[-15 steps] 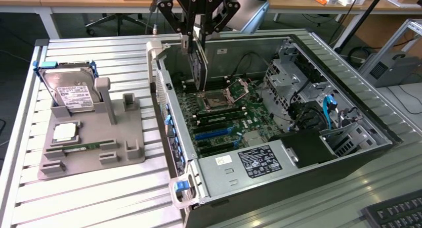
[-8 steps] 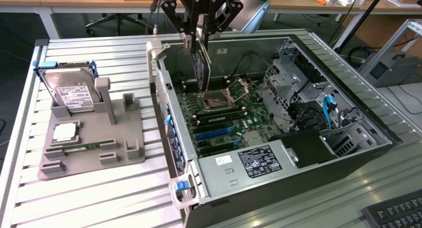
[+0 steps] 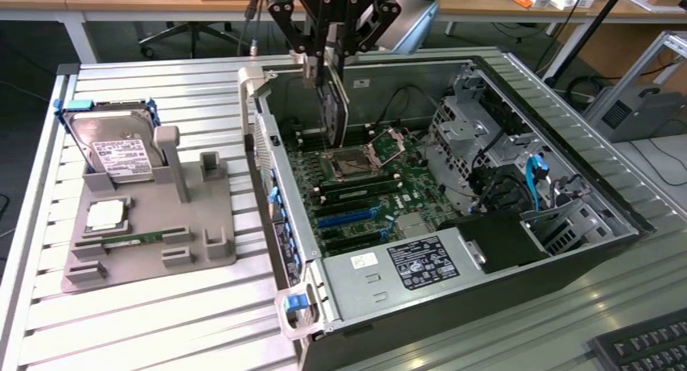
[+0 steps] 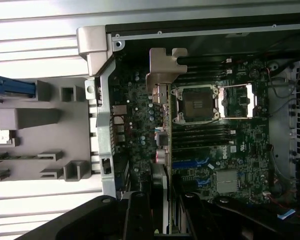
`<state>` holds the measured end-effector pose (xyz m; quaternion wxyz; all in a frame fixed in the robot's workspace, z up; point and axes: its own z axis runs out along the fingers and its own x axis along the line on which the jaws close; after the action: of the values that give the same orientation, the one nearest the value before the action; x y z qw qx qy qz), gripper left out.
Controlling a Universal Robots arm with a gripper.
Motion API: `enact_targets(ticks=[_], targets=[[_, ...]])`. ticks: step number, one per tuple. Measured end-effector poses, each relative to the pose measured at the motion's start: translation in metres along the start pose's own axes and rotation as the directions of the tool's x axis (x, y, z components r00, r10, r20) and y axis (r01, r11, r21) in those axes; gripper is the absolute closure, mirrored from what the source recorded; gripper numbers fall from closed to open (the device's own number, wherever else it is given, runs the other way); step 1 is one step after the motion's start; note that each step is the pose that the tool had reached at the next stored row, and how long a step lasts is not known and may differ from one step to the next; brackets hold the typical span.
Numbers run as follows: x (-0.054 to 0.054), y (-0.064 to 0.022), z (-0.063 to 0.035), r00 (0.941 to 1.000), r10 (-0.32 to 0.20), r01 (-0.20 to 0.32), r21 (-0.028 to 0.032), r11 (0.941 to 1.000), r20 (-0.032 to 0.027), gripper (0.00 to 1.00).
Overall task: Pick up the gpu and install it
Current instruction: 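Pick up the gpu and move the gpu toward the slot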
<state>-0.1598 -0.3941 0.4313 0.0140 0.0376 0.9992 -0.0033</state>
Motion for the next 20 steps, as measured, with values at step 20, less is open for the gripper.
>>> enact_targets(ticks=[20], targets=[[-0.018, 0.0014, 0.0005, 1.0, 0.0, 0.0, 0.0, 1.0, 0.0, 0.73]])
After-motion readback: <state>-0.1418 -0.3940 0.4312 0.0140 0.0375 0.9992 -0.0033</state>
